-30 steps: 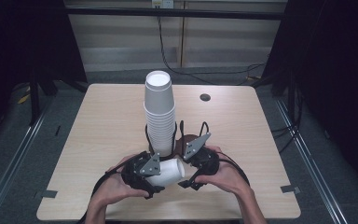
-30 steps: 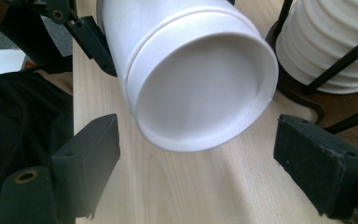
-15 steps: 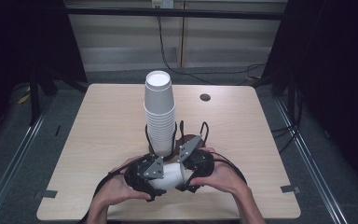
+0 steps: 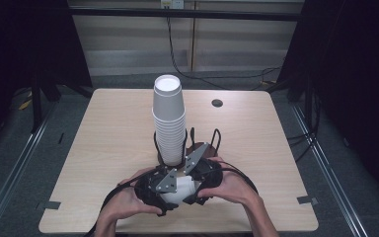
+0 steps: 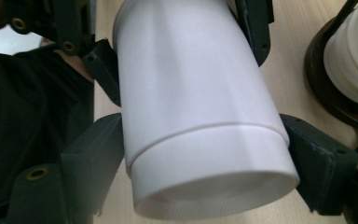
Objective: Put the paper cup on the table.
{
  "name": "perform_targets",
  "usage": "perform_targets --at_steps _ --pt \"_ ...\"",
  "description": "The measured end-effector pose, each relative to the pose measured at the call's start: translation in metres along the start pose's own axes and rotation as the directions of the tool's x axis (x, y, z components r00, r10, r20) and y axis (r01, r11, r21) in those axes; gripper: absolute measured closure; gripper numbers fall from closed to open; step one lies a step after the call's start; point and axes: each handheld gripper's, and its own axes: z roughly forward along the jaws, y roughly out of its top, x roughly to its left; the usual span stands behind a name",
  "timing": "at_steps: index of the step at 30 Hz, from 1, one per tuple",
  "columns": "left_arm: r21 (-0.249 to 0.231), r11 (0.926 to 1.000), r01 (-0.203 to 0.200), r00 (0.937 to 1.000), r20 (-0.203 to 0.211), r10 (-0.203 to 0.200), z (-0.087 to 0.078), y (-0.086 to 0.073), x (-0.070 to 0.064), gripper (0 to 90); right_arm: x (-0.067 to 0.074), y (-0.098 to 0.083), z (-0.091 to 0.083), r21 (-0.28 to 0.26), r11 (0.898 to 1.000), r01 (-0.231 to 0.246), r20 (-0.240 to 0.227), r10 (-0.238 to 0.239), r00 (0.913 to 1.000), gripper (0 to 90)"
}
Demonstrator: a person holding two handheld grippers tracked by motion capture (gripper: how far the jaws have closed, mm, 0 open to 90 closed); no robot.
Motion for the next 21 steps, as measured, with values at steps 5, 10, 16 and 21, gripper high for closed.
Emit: perform_targets --at_steps 5,10,16,21 --pt "-0.002 1.0000 0.001 1.0000 0.006 -0.001 0.0014 -0.0005 -0.0006 16.6 0.0010 -0.0012 0.0037 0.006 1.000 0.007 -0.005 -0.007 1.0000 19.3" --pt "-0.006 1.0000 0.001 0.9998 0.019 -0.001 0.0003 -0.0023 0.0004 16.8 0.0005 -0.0014 0.0047 0.008 1.000 0.009 -0.014 -0.009 0.9999 20.6" --pt "-0.020 0.9998 -0.005 0.9993 0.037 0.006 0.0009 -0.0040 0.0004 16.0 0.0019 0.0005 0.0028 0.027 1.000 0.006 -0.022 -0.005 0.9998 22.3" --pt "-0.044 0.9988 -0.019 0.9988 0.043 0.021 0.0016 -0.0058 0.0015 14.5 0.0020 -0.0004 0.0023 0.023 1.000 0.001 -0.026 -0.001 0.9997 22.9"
